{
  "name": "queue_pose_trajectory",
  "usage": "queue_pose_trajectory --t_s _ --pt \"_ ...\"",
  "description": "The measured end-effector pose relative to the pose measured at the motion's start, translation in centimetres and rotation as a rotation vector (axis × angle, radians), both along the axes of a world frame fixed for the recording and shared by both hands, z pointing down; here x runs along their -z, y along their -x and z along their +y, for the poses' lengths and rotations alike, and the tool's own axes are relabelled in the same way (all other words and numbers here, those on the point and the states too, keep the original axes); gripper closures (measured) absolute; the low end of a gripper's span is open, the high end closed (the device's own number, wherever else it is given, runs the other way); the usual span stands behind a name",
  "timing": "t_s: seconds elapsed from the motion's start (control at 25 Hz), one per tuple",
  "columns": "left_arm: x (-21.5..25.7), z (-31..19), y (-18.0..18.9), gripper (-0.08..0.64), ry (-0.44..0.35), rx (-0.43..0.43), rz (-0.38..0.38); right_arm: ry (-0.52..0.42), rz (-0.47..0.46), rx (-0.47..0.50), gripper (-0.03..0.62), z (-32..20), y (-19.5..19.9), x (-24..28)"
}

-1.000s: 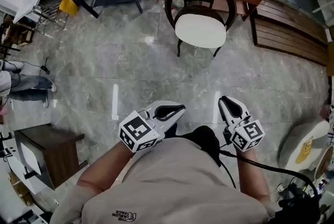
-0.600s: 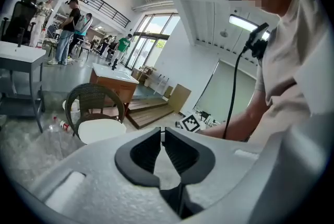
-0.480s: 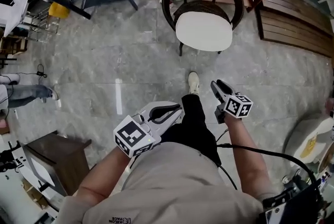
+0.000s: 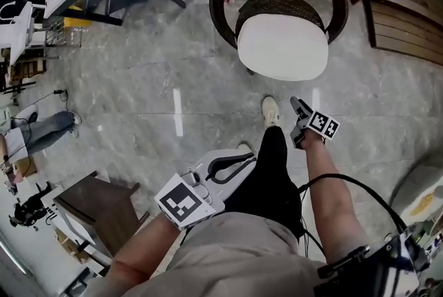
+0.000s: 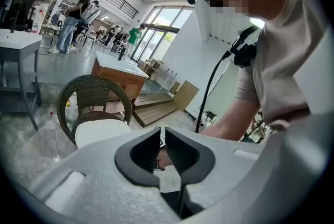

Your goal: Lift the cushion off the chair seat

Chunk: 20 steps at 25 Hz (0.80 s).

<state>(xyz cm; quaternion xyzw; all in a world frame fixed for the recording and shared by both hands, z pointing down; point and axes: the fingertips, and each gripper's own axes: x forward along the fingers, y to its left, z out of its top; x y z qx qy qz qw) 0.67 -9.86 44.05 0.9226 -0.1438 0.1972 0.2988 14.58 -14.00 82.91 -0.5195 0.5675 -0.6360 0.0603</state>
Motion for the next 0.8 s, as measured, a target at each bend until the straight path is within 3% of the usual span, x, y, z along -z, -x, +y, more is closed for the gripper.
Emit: queue_pose_trajectory --t_s 0.24,0.56,0.64,0.8 --pt "-3.3 -4.9 -3.5 0.548 0.032 -0.002 0.007 0.058 -0.069 -0.083 0.356 -4.7 -2.0 -7.3" --pt "-7.4 -9.1 -4.7 0.548 0.092 -0.006 -0.004 0.115 -0.151 -0.235 0.321 -8.9 -3.6 -13.2" --pt "-7.8 -9.7 -4.6 0.548 0.094 -0.001 -0.004 0.129 -0.174 -0.273 0.329 -9.4 -3.7 -13.8" --pt "-7.7 -10.4 -4.1 0.548 0.095 0.01 -0.004 0.161 -0.183 -0.305 0.406 -9.1 -3.7 -13.8"
